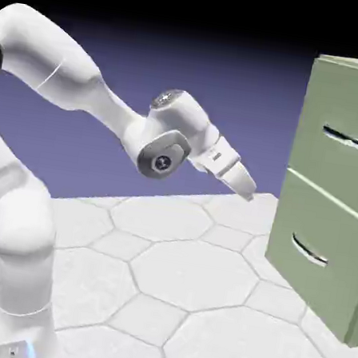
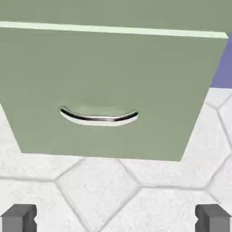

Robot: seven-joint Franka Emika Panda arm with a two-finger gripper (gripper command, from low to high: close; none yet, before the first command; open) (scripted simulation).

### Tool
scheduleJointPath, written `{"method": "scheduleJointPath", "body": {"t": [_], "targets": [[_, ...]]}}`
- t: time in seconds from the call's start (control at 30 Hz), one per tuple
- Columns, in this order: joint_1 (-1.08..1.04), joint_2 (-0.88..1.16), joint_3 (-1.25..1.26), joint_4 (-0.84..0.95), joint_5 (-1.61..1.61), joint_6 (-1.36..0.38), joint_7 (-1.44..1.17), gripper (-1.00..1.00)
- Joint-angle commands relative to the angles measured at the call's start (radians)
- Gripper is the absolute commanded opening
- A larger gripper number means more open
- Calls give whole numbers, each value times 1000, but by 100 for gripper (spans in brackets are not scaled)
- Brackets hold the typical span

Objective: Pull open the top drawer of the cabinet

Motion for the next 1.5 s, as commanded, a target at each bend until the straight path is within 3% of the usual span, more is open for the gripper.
{"method": "scheduleJointPath", "body": {"t": [0.0,1.47], "targets": [[27,4,-25,14,-44,-5,15,0],[1226,183,-1128,631,-1957,-222,686,0]]}}
